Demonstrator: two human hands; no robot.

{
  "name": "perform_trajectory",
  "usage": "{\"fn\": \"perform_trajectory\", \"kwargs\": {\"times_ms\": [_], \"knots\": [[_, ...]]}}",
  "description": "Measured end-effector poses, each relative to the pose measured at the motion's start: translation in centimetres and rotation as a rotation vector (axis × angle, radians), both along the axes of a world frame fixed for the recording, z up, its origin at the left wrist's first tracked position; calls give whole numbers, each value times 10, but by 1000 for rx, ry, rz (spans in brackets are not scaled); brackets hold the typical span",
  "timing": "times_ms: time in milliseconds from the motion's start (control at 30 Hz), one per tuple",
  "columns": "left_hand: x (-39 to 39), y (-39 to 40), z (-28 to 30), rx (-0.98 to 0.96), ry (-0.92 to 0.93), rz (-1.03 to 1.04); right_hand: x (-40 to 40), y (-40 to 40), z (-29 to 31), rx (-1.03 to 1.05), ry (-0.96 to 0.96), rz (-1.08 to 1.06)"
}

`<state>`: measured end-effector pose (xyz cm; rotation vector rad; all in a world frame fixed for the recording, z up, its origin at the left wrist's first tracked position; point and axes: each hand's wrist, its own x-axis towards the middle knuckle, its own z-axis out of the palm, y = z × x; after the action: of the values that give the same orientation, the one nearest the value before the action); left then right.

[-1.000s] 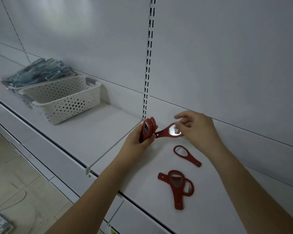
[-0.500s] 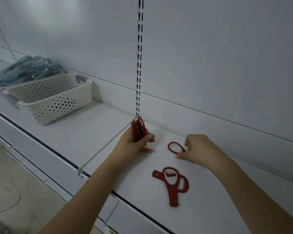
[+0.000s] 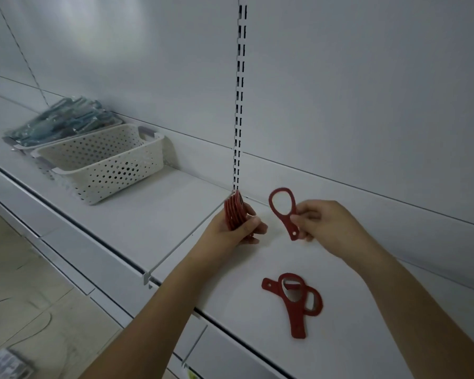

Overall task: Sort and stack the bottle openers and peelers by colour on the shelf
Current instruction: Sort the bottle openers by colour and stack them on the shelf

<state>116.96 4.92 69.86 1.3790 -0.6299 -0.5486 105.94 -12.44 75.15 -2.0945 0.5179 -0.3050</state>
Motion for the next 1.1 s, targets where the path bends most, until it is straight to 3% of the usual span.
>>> {"fn": "perform_trajectory", "kwargs": {"times_ms": [100,233,367,467,533,633,700,833,967,1100], "knots": [[0,1,2,-16,51,-73,11,12,6,111,-96,102],[-2,1,4,-37,100,-169,29,21,2,67,-104,125],[-1,2,2,-3,88,-121,38,23,-7,-96,-48,120],[0,1,0,35,62,-78,40,25,-5,-125,-190,102],[-1,1,2,35,81,-85,38,35,3,-59,-279,232],[-2,3,3,102,-43,-121,39,50,7,-266,-157,478],[-3,3,4,176,-110,-69,43,53,1,-363,-116,486],[0,-3,-1,285,-300,-23,44,47,-6,-287,-149,301],[4,-17,-7,435,-387,35,45,47,-17,0,-95,381],[3,-5,-3,353,-391,-47,47,47,-29,52,-108,339]]}}
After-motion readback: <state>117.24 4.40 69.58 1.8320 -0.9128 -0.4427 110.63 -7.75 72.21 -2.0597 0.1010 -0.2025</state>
